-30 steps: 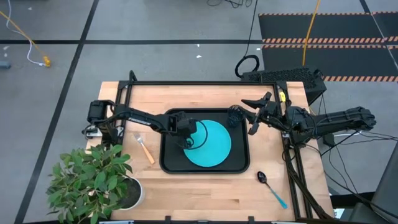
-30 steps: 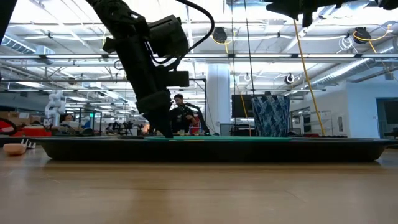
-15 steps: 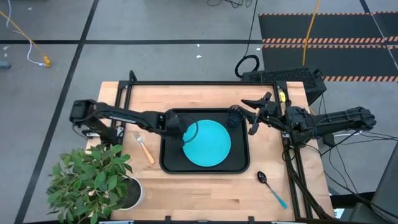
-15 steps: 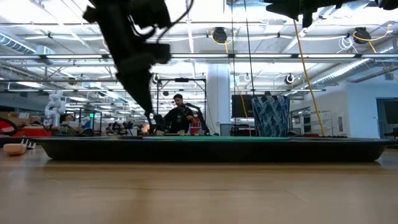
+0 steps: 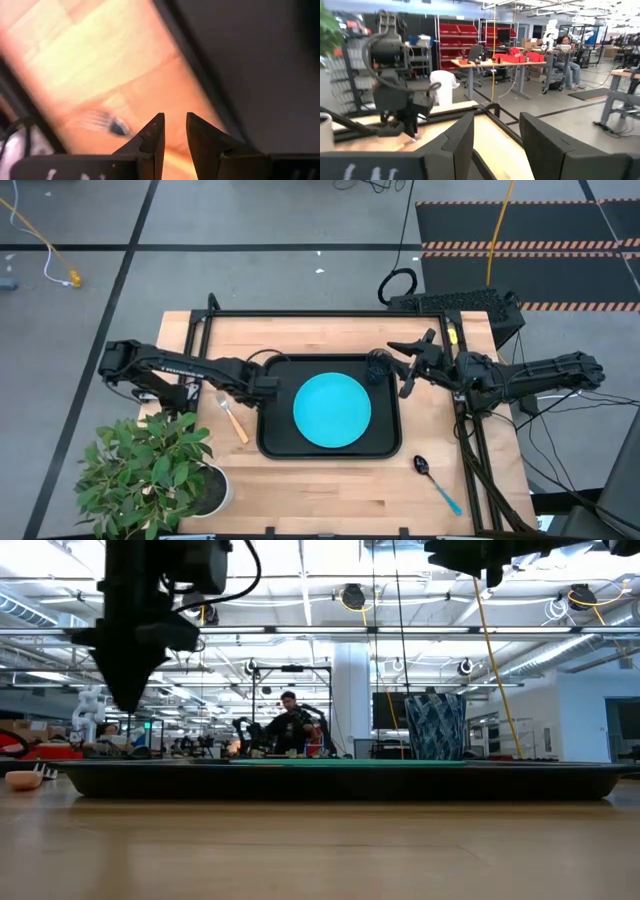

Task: Pick and place plate/cup/fork/spoon on tray
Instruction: Put the orange fork on the black serving tray to the left of the light blue plate

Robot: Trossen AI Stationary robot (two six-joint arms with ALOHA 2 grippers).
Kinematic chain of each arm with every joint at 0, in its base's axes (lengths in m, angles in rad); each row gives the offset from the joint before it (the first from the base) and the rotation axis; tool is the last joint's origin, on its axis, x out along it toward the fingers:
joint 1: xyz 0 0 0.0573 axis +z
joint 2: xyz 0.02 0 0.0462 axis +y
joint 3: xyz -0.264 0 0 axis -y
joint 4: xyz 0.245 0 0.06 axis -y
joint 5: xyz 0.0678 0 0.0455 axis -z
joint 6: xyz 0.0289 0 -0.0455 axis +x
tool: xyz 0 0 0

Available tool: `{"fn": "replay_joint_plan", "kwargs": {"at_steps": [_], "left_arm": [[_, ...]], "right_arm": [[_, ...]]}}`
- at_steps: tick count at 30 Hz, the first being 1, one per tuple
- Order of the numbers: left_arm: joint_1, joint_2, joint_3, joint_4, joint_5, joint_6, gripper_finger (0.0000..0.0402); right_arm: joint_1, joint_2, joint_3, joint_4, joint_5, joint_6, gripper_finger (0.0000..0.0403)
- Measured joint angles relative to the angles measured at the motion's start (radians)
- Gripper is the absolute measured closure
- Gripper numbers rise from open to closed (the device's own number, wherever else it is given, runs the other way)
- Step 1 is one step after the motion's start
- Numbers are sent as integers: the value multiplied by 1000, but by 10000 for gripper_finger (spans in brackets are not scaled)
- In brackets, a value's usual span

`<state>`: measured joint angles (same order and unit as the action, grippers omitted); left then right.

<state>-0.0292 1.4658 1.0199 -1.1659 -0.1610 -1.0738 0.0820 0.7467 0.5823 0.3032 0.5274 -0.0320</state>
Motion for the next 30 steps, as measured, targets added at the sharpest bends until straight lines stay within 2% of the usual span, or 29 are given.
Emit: {"fn": "replay_joint_plan", "kwargs": {"at_steps": [8,12,18,23,26,30], "left_arm": [[3,1,-2,183,22,10,321],[-27,1,-3,132,82,318,321],[-109,1,-3,69,51,743,321],[-199,1,-3,42,63,1206,321],[-243,1,-3,3,63,1360,321],[-264,18,-3,-80,55,1430,321]], "right_arm": [[-2,0,0,-34,0,-73,252],[-2,-1,0,-33,0,-130,252],[-2,-2,0,-31,0,-212,252],[-2,-2,0,-70,-2,-217,252],[-2,-2,0,-114,-3,-208,252],[-2,-2,0,-166,-4,-156,252]]}}
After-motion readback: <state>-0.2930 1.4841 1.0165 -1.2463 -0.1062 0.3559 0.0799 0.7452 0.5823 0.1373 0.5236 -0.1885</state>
